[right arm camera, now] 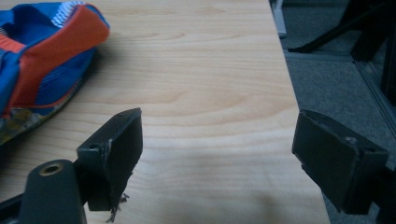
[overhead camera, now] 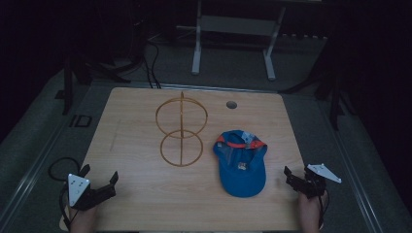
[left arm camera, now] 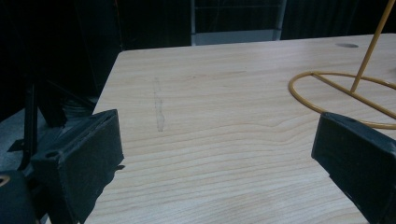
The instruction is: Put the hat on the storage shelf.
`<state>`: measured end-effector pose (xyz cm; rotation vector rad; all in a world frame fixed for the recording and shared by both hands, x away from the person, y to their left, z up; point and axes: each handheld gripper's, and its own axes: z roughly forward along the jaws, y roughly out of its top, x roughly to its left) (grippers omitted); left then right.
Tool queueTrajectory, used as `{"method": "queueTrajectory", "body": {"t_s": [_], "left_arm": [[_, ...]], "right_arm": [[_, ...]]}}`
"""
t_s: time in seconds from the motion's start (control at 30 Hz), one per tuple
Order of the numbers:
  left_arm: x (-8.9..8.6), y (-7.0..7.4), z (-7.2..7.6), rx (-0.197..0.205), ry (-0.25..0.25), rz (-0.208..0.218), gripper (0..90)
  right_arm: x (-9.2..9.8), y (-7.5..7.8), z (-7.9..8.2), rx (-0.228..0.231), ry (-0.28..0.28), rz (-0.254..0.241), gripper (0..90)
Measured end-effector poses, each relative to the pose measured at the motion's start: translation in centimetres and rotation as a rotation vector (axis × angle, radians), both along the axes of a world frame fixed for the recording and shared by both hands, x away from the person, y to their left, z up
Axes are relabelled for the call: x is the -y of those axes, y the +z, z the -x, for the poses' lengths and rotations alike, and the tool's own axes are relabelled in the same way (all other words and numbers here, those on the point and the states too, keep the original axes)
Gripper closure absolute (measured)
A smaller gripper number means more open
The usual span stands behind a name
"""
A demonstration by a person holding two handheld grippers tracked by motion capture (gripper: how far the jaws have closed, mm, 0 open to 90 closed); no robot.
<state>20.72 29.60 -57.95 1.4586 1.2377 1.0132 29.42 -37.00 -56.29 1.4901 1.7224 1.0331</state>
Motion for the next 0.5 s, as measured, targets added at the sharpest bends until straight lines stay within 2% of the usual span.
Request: {"method": "queueTrajectory", "body": {"t_s": [0.2,0.23,0.33,0.4,0.43,0.5], "left_arm": [[0.0,0.0,0.0,-0.001,-0.002,0.001,2.3],[0.0,0.1,0.1,0.006,-0.004,0.006,2.3],[-0.1,0.3,0.2,0.033,-0.019,0.058,2.3],[-0.1,0.4,0.2,0.015,-0.041,0.086,2.3],[-0.1,0.3,0.1,-0.010,-0.046,0.083,2.3],[0.2,0.2,0.0,-0.042,-0.046,0.049,2.3]], "right_arm": [[-0.5,0.7,-0.8,-0.033,0.041,-0.009,14.2],[-0.7,1.2,-1.1,-0.043,0.066,-0.005,13.8],[-1.1,2.0,-1.6,-0.053,0.102,-0.011,13.7],[-1.3,2.6,-1.9,-0.050,0.123,-0.017,13.6],[-1.4,2.9,-2.1,-0.050,0.132,-0.017,13.6],[-1.7,3.4,-2.4,-0.046,0.143,-0.013,13.7]]}}
